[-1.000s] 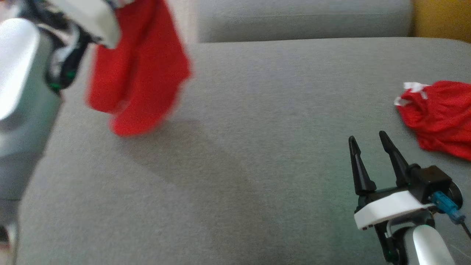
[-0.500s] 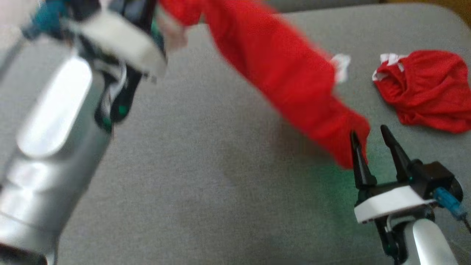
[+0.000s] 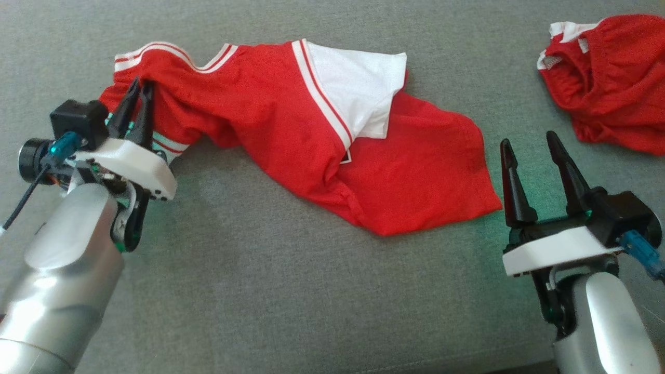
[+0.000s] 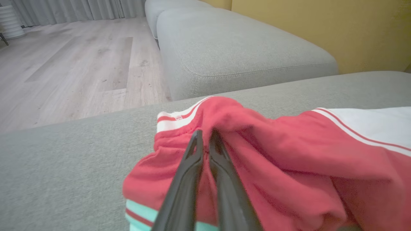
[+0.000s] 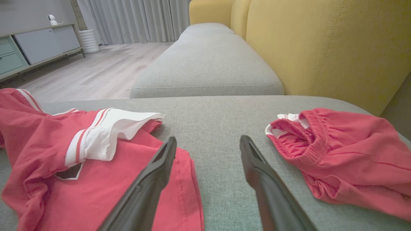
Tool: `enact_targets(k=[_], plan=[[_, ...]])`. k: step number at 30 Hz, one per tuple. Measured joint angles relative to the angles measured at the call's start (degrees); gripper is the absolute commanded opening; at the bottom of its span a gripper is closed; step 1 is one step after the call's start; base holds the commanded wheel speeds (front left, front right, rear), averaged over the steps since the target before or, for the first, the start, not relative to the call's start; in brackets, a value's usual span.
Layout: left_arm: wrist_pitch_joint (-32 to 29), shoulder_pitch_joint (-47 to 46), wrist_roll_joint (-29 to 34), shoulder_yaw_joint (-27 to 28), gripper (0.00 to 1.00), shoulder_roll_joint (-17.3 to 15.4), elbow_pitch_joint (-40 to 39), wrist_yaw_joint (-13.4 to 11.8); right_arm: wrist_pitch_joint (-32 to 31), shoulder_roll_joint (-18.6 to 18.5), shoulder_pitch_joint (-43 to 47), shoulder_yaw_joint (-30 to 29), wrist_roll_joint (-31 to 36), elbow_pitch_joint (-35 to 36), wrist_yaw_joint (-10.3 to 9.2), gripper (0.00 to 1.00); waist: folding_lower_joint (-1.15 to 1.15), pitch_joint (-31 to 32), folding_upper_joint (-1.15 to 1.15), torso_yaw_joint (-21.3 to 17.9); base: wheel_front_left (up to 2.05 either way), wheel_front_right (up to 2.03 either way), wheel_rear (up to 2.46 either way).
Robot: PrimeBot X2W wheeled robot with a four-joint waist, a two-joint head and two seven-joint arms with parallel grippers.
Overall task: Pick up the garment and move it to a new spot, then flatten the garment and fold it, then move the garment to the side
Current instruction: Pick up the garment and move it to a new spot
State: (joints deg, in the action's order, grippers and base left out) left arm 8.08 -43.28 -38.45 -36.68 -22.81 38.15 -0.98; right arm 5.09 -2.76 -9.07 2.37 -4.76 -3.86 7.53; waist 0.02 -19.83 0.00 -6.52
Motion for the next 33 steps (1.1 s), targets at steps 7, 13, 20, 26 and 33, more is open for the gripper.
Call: enact_targets(k=[7, 13, 20, 26, 33], plan=[[3.5, -1.9, -0.4, 1.4, 1.00, 0.5, 2.1, 1.5, 0.0, 0.0, 0.0, -0.6, 0.8, -1.5, 0.00, 1.00, -0.02, 2.4, 0.00, 1.4, 0.00, 0.00, 0.00], [4.2, -1.2, -1.5, 1.7, 1.00, 0.9, 0.5, 1.3, 0.0, 0.0, 0.2, -1.4, 1.4, -2.2, 0.00, 1.00, -0.03, 6.2, 0.00, 2.6, 0.00, 0.00, 0.00], [5.2, 9.2, -5.0, 3.8, 1.00, 2.0, -6.1, -2.0, -0.3, 0.0, 3.1, -3.3, 1.9, -2.4, 0.00, 1.00, -0.04, 12.2, 0.00, 5.2, 0.00, 0.00, 0.00], [5.9, 21.3, -5.1, 4.9, 1.00, 1.8, -16.2, -7.0, -0.9, 0.0, 7.3, -3.9, 1.8, -1.9, 0.00, 1.00, -0.04, 15.9, 0.00, 7.9, 0.00, 0.00, 0.00], [6.1, 36.7, -4.4, 5.2, 1.00, 1.6, -26.4, -13.5, -1.1, 0.1, 10.6, -2.6, 0.4, -0.9, 0.00, 1.00, -0.04, 18.4, 0.00, 9.9, 0.00, 0.00, 0.00]])
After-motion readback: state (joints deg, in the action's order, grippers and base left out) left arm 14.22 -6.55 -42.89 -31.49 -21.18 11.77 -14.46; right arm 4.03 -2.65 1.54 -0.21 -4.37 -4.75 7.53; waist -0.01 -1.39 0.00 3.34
